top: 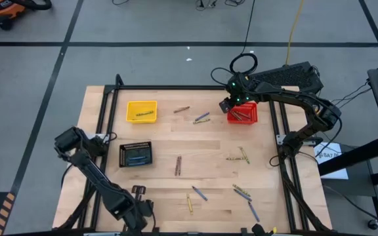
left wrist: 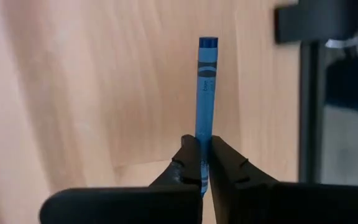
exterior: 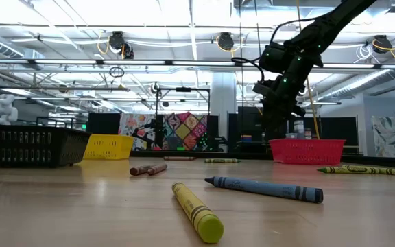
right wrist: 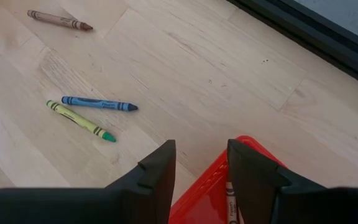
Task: Sort crayons
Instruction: Put the blue crayon into the black bin
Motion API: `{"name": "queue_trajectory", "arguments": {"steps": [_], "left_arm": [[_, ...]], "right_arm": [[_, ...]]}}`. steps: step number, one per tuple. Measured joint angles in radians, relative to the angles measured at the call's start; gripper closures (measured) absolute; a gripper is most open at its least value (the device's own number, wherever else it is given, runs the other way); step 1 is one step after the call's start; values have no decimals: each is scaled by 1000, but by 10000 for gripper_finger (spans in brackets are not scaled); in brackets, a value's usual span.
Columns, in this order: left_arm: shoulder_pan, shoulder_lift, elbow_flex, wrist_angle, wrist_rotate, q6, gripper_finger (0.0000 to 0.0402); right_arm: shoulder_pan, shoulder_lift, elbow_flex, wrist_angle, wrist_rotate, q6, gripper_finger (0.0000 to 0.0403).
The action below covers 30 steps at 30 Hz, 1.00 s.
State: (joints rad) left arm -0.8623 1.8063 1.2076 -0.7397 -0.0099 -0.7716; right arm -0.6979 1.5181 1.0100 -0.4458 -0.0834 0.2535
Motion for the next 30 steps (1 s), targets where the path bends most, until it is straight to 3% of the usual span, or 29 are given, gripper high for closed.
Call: {"name": "queue_trajectory", "arguments": {"steps": [9, 16, 21, 30], "left_arm": [[10, -126, 0, -145, -106, -105, 400], [45, -188, 1, -343, -138, -114, 401], [98, -213, -6, -479, -139, -91, 401], [229, -291, -97, -508, -138, -9, 401]], "right_arm": [[0, 0, 0, -18, -3, 0, 271], [9, 0, 0, -24, -131, -9, 271], [27, 0, 0, -21, -130, -26, 271], [39, 0, 0, -12, -129, -33, 271]]}}
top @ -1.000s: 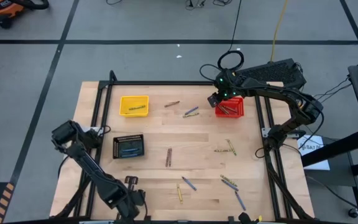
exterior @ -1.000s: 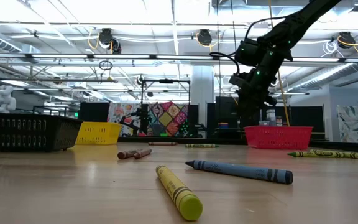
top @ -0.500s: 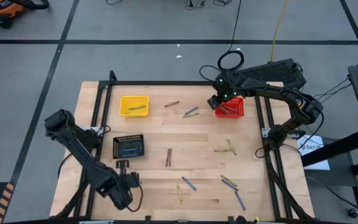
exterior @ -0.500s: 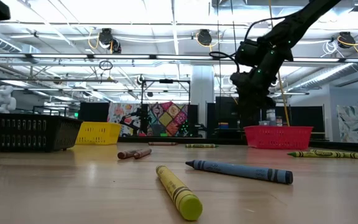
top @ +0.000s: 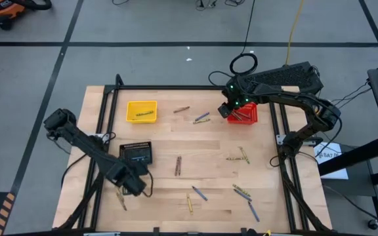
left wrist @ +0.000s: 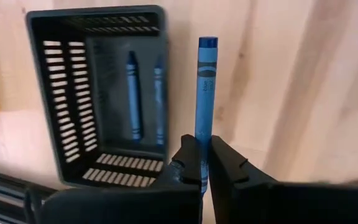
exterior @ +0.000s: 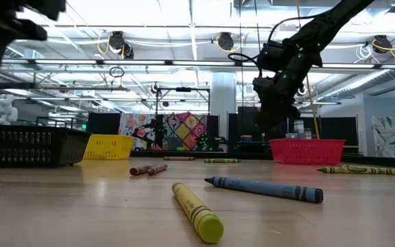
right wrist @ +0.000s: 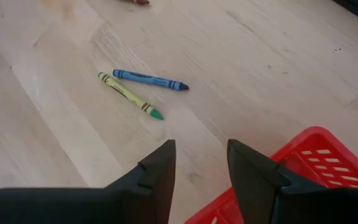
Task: Sort crayons
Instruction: Put the blue crayon into the black bin
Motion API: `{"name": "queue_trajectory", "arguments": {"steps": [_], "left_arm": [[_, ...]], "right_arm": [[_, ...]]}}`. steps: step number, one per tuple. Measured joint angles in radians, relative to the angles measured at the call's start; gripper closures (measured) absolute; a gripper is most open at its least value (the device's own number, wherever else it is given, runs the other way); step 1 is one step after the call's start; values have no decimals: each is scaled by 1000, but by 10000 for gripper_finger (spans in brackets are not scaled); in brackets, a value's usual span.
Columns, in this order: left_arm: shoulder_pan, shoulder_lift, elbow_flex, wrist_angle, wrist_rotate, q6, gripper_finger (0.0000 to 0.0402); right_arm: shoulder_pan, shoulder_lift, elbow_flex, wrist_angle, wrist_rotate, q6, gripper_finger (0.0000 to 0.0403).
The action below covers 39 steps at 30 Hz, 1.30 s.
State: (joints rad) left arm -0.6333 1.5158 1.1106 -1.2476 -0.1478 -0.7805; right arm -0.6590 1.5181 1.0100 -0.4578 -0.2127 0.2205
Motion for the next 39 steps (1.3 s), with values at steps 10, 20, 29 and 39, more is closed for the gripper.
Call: {"name": "queue_trajectory", "arguments": {"steps": [10, 20, 29, 39], "left_arm": [[123, -82, -136, 10, 12, 45, 401], [258, -99, -264, 101, 110, 134, 396], [311, -99, -282, 148, 113, 134, 393], [349, -99, -282, 148, 114, 132, 391]], "right_arm": [[0, 0, 0, 6, 0, -1, 271], [0, 0, 0, 20, 1, -1, 271], [0, 0, 0, 20, 1, -1, 271], [0, 0, 0, 20, 1, -1, 271]]}}
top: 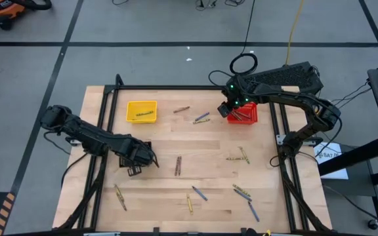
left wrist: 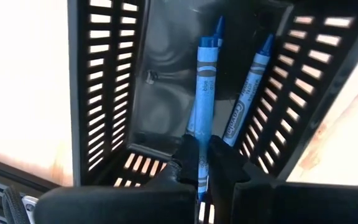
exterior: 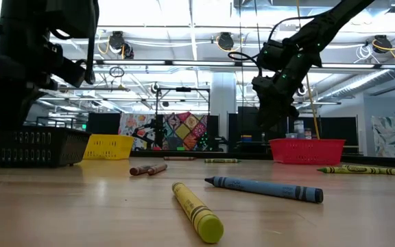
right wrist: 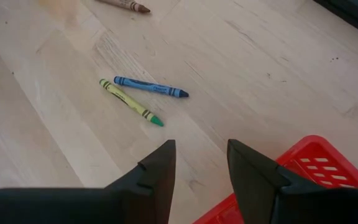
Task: Sort crayons
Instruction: Put the blue crayon into the black bin, then put the brown crayon into the red bin
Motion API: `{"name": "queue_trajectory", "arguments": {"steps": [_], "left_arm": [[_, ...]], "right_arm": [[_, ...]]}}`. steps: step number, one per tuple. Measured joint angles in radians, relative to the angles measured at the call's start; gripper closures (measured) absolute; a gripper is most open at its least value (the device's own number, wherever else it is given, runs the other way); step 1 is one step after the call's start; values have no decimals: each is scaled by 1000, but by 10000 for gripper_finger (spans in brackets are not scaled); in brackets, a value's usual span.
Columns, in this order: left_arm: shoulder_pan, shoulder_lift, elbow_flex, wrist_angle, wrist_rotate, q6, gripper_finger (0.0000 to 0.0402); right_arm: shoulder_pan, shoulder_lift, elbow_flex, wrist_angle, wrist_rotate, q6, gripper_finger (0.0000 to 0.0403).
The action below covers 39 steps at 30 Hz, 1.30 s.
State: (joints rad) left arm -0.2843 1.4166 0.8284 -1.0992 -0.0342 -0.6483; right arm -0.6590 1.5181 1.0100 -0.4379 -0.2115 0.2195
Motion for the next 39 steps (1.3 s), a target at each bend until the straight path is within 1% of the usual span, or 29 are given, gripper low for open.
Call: {"name": "queue_trajectory", "arguments": {"steps": [3, 8, 11, 15, 17, 23, 25, 27, 29, 34, 39], "left_arm": [[13, 0, 0, 0, 2, -1, 375], [23, 0, 0, 0, 0, 0, 332], [22, 0, 0, -1, 0, 1, 320], [22, 0, 0, 0, -2, 1, 317], [22, 0, 0, 5, -8, 1, 317], [20, 0, 0, 62, -71, 3, 317], [20, 0, 1, 72, -80, 3, 317], [20, 0, 6, 72, -93, 9, 317], [20, 0, 15, 71, -122, 43, 317], [6, -34, 50, 63, -250, 164, 317], [8, -109, 94, 55, -261, 238, 317]], "right_arm": [[0, 0, 0, 0, 0, 0, 271], [0, 0, 0, 0, 0, 0, 271], [0, 0, 0, 0, 0, -5, 271], [0, 0, 0, 29, -1, -14, 271], [2, 0, 0, 56, -9, -44, 271], [24, 0, 0, 162, -134, -160, 271], [34, 0, 0, 208, -158, -184, 271], [45, 0, 0, 267, -160, -190, 271], [55, 0, 0, 338, -159, -187, 271], [90, 0, 0, 474, -159, -212, 271], [122, 3, 0, 534, -160, -287, 271]]}}
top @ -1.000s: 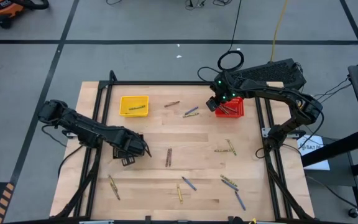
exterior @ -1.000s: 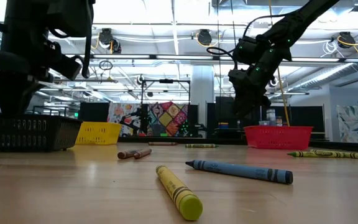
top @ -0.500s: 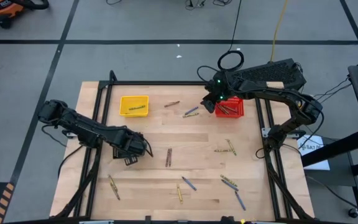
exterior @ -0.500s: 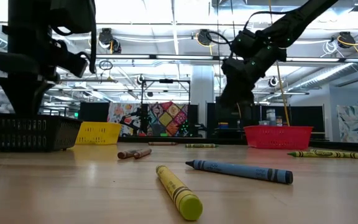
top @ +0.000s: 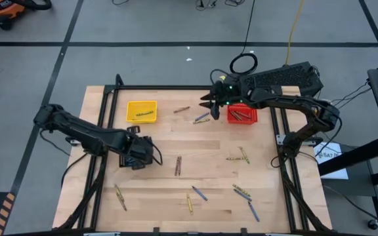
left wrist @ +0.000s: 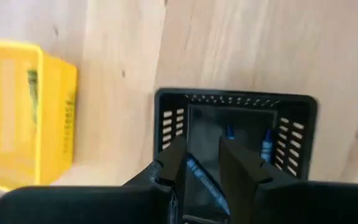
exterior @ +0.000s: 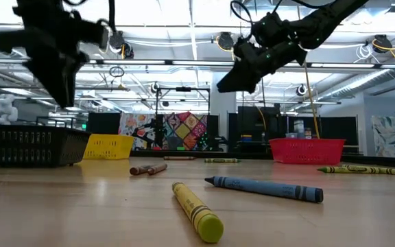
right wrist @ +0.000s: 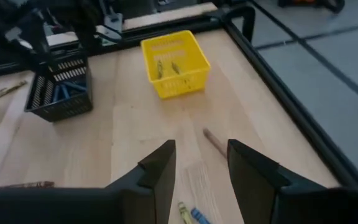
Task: Sort crayons
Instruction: Put the brown crayon into the red bin
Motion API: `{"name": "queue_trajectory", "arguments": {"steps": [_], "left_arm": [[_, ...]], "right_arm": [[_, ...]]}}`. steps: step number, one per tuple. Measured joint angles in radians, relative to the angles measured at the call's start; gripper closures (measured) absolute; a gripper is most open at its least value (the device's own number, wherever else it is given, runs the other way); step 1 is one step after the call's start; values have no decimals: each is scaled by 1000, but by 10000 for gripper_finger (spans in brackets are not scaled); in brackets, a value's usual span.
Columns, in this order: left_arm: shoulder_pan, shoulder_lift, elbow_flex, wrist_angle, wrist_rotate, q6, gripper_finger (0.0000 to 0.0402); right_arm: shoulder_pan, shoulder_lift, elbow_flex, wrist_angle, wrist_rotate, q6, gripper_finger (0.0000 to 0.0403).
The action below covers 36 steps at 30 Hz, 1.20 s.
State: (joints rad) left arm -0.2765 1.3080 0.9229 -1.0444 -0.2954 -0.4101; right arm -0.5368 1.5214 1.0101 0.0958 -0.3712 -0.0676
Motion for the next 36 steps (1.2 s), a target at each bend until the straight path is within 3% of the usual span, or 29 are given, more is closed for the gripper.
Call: {"name": "queue_trajectory", "arguments": {"steps": [4, 9, 16, 26, 36], "left_arm": [[1, -54, 30, -41, -8, 37, 317], [4, -115, 43, -68, -67, 51, 317], [39, -177, 43, -75, -81, 51, 317], [68, -209, 43, -124, -81, 53, 317], [68, -210, 43, -125, -81, 56, 317]], "right_arm": [[10, 53, 51, -5, 2, -8, 271], [8, 190, 219, -104, 4, -25, 271], [10, 362, 470, -382, 2, -215, 271], [11, 492, 611, -507, 3, -454, 271], [28, 700, 871, -707, 9, -472, 271]]}}
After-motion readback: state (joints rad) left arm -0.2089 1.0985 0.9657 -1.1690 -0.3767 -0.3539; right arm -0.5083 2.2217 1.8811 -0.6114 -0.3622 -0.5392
